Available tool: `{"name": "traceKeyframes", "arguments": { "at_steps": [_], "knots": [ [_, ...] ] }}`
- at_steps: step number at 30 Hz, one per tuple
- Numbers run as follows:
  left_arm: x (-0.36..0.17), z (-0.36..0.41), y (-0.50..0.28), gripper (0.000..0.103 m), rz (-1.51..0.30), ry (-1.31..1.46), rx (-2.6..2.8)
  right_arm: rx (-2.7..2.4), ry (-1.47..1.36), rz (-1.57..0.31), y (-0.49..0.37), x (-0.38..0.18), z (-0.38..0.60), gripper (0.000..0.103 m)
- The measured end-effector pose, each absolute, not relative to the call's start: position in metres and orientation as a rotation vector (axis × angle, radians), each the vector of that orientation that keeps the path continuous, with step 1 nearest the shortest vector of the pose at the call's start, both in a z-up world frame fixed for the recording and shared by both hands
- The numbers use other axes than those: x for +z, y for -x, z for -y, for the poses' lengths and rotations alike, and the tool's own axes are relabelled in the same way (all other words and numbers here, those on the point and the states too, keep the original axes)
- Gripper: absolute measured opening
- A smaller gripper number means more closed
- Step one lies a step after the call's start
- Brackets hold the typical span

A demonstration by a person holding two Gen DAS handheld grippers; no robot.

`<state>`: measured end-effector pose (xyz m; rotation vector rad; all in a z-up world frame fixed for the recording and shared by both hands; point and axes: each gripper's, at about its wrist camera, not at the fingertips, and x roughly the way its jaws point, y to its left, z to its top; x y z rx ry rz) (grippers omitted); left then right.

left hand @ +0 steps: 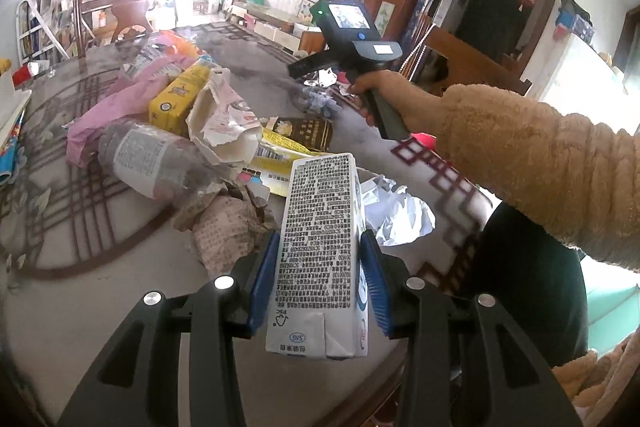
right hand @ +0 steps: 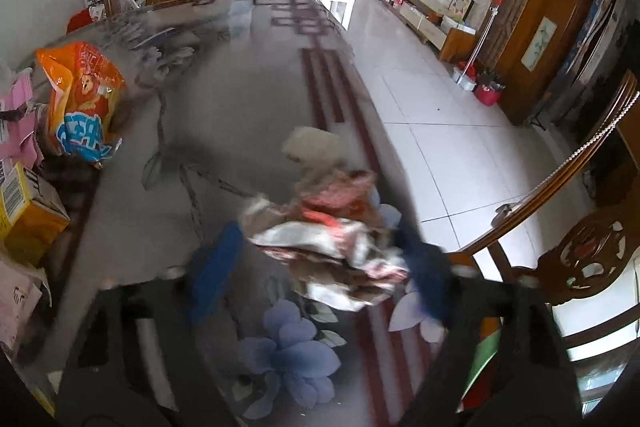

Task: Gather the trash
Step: 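Grasp the white milk carton with the left tool while the right tool grasps crumpled paper, then carry carton and paper to the red bin and open both tools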

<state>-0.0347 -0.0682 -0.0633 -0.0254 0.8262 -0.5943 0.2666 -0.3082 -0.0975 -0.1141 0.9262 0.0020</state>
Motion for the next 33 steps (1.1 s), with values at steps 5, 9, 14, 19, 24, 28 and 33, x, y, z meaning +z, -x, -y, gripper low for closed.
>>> {"name": "traceKeyframes", "arguments": {
  "at_steps": [5,9,14,19,24,28,33],
  "knots": [
    [-0.054,0.070,0.042,0.039,-0.767,-0.020,-0.562,0.110,-0.007,-0.920,-0.245,-0.076,0.317,0.034],
    [-0.045,0.073,0.050,0.039,-0.717,-0.064,-0.541,0.172,-0.085,-0.895,-0.216,-0.048,0.325,0.026],
    [-0.031,0.072,0.054,0.039,-0.683,-0.015,-0.517,0.258,-0.239,-0.866,-0.171,-0.016,0.347,0.020],
    [-0.016,0.082,0.055,0.039,-0.651,0.051,-0.506,0.340,-0.215,-0.832,-0.111,0.010,0.361,0.020],
    [0.004,0.111,0.040,0.039,-0.625,0.076,-0.548,0.354,-0.257,-0.790,-0.066,0.019,0.387,0.020],
    [0.014,0.149,0.017,0.039,-0.637,0.098,-0.596,0.263,-0.307,-0.739,-0.038,0.016,0.428,0.020],
    [0.007,0.226,-0.023,0.039,-0.713,0.095,-0.706,0.125,-0.436,-0.737,-0.018,-0.005,0.494,0.020]
  ]
}}
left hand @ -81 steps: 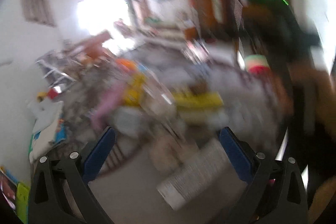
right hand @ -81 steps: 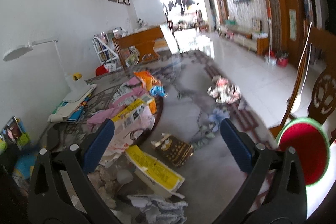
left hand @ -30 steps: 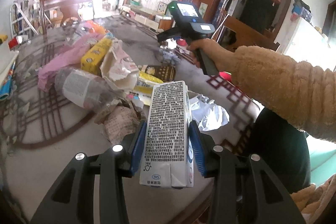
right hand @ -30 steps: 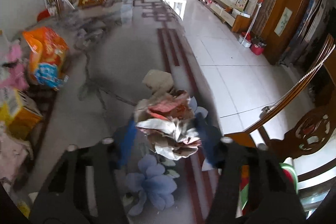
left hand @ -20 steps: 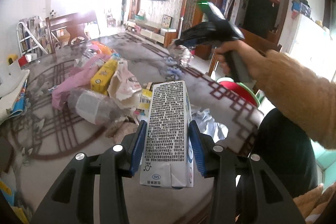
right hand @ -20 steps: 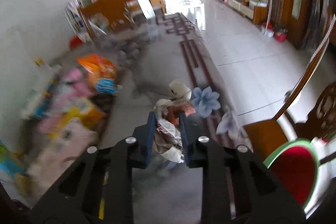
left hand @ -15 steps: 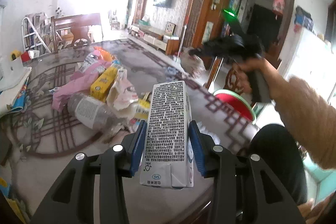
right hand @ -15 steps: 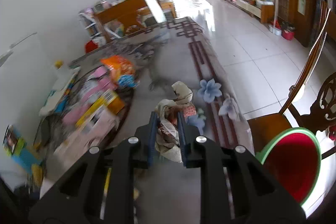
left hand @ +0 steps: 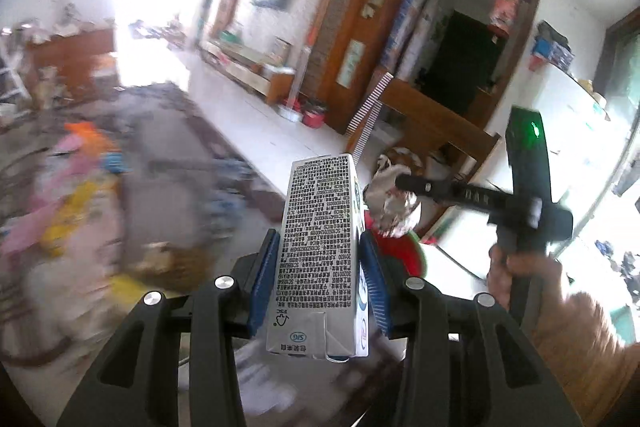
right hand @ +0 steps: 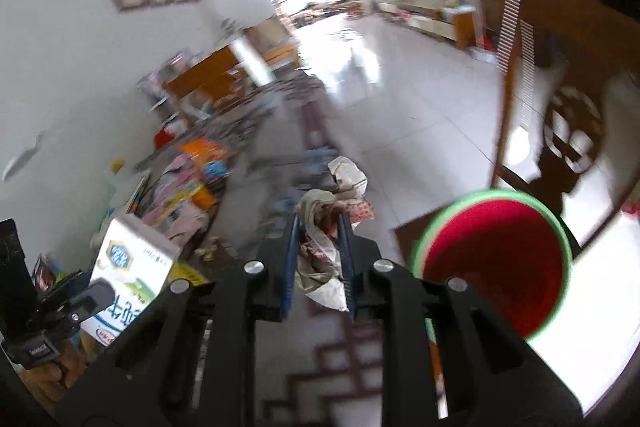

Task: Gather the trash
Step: 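Carry carton and paper to the red bin and open both tools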

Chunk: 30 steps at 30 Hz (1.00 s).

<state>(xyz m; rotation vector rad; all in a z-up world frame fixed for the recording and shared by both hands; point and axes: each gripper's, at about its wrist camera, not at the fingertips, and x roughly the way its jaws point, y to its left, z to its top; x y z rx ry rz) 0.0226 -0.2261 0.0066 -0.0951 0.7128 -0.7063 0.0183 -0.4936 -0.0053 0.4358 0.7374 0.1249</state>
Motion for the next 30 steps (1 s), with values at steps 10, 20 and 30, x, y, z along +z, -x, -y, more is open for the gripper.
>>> {"name": "traceKeyframes", "arguments": {
  "at_steps": [10,20,30],
  "knots": [
    [-0.039,0.377,-0.074,0.039,-0.858,-0.062,-0.887,-0.066,-0.586,-0.736,-0.001,-0.054,0.579,0.022],
    [-0.039,0.392,-0.082,0.083,-0.836,-0.031,-0.853,-0.170,-0.606,-0.727,0.001,-0.066,0.606,0.063],
    [0.001,0.299,-0.047,0.083,-0.725,0.078,-0.660,-0.041,-0.480,-0.671,-0.005,-0.002,0.536,0.074]
  ]
}}
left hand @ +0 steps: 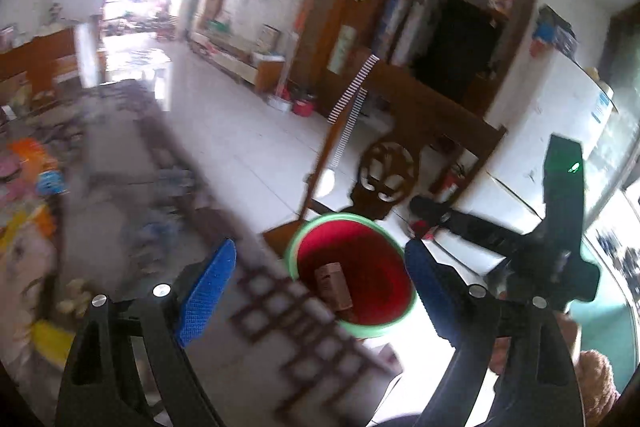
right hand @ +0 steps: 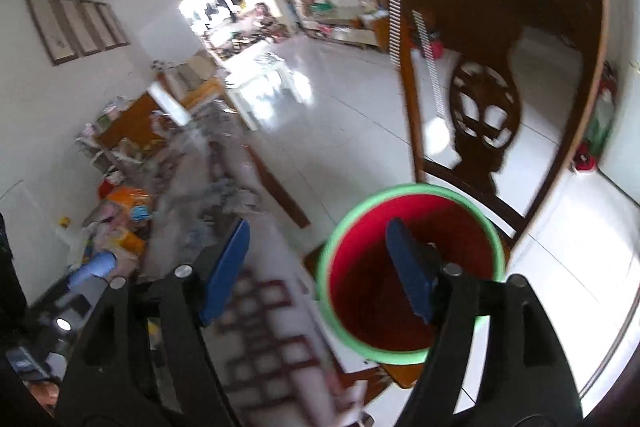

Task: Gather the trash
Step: 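Carry carton and paper to the red bin and open both tools, then grasp crumpled newspaper with the left tool while the right tool grasps grey tissue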

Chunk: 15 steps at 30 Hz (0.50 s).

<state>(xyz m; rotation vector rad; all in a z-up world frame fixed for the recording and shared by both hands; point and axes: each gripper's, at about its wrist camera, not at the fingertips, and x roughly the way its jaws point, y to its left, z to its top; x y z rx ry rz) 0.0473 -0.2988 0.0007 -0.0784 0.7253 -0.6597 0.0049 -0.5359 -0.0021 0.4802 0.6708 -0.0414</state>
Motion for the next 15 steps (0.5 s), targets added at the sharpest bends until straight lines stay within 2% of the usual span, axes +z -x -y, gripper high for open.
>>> {"name": "traceKeyframes", "arguments": {
  "at_steps": [4,7,15],
  "knots": [
    [0.001,0.247,-0.034,0.083,-0.736,0.114,-0.553,0.070,-0.466,-0.655,-0.007,0.020,0.489,0.081],
    [-0.004,0.207,-0.023,0.083,-0.758,0.140,-0.464,0.154,-0.474,-0.667,-0.009,0.024,0.453,0.082],
    [-0.024,0.109,-0.005,0.083,-0.781,0.149,-0.241,0.225,-0.396,-0.797,-0.012,-0.007,0.374,0.083]
  ]
}}
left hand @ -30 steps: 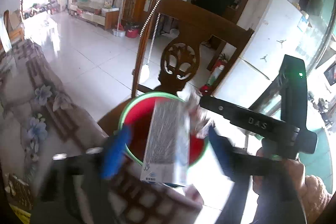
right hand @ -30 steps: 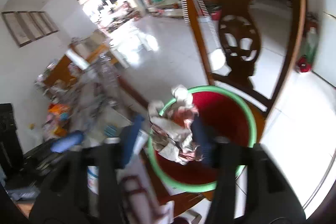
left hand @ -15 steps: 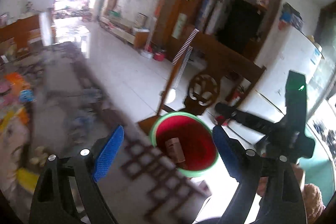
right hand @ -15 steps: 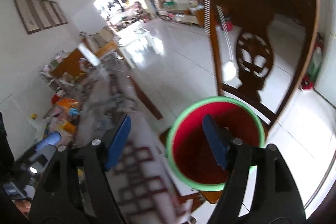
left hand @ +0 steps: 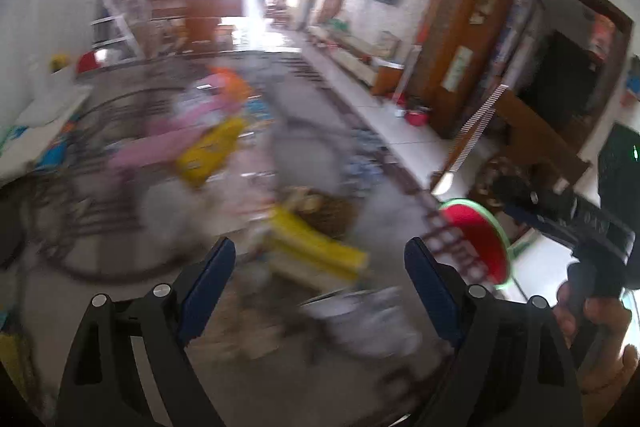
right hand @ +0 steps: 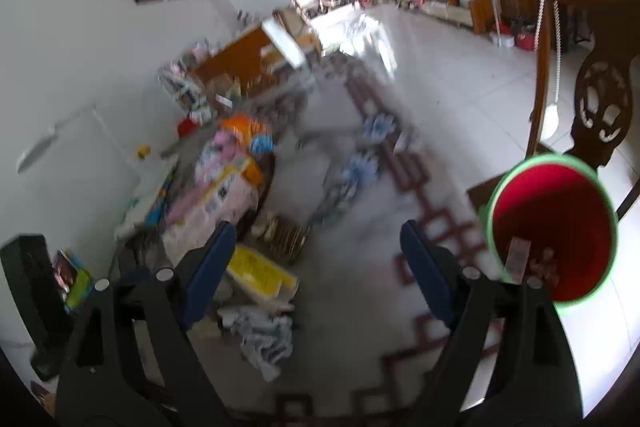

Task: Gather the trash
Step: 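Grasp crumpled newspaper with the left tool while the right tool grasps grey tissue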

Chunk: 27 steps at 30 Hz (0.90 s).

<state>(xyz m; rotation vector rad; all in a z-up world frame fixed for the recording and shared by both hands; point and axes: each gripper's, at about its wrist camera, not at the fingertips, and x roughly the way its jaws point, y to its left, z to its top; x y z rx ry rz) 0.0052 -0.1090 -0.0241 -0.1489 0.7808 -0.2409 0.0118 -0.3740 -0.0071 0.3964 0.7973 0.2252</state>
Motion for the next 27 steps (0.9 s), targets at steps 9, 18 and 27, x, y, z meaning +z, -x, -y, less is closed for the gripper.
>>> {"name": "traceKeyframes", "arguments": {
  "at_steps": [9,18,27],
  "knots": [
    [-0.070,0.042,-0.008,0.082,-0.858,0.278,-0.118,0.180,-0.259,-0.781,-0.008,-0.004,0.351,0.084],
    [-0.109,0.042,-0.017,0.081,-0.957,0.363,-0.181,0.218,-0.208,-0.849,-0.018,-0.010,0.339,0.088],
    [-0.124,0.057,-0.022,0.045,-0.990,0.331,-0.249,0.332,-0.222,-1.003,-0.021,-0.033,0.310,0.095]
  ]
}}
